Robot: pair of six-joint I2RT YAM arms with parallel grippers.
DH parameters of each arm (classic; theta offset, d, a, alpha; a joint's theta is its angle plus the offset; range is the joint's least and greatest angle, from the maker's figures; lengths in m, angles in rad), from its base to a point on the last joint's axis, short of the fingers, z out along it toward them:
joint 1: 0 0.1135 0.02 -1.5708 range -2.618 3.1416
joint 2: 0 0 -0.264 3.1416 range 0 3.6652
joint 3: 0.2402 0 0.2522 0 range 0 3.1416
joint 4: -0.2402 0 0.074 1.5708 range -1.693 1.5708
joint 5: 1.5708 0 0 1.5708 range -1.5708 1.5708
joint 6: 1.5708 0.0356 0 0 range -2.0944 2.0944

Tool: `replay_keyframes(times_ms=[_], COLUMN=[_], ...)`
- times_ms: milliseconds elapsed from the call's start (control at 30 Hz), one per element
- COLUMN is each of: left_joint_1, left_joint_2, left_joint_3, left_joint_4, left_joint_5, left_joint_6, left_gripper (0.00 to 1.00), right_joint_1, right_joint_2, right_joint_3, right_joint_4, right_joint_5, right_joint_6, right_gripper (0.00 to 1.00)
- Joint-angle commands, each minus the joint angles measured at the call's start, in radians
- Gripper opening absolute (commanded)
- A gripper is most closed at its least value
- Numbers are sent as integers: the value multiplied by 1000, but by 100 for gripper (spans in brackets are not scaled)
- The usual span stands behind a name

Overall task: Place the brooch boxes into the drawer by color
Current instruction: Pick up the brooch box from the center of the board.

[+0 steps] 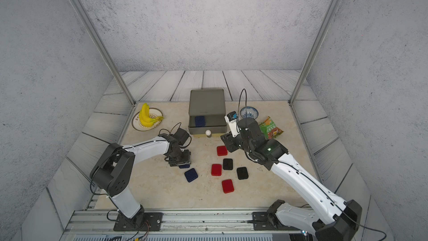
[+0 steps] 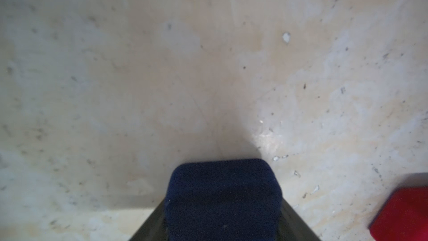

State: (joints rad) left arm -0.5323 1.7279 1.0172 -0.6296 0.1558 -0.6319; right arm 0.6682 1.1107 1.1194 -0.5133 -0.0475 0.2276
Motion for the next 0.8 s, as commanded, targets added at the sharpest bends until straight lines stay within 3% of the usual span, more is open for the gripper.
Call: replay_keyframes(times_ms=[0,67,267,500,600,700,767], left_joint_1=[27,36,59,91,105,115,117], left_joint_2=[-28,-48,-225,-466,-553,-623,-615], left_joint_3=[-37,-40,-40,60,88,40,58], left_joint_4=[-40,-48,-102,-59,52,328,415], left_joint_5=[-3,3,24,132,153,160,174], left_joint_6=[20,26,37,-27,-141,-342,-421], left_gripper=[48,40,40,34,40,37,33], right_joint_1=[-2,-2,9,11,61,144,161], right_joint_2=[4,12,29,-4,5,48,84], right_joint_3=[13,18,9,-123,-128,-94,-69], right_joint_4=[-3,-1,65,376,447,440,440], right_joint_5=[-18,-29,-153,-421,-438,-378,-358], right_joint_6=[13,20,55,209,250,228,239], right_gripper=[51,51,51,58,59,59,59])
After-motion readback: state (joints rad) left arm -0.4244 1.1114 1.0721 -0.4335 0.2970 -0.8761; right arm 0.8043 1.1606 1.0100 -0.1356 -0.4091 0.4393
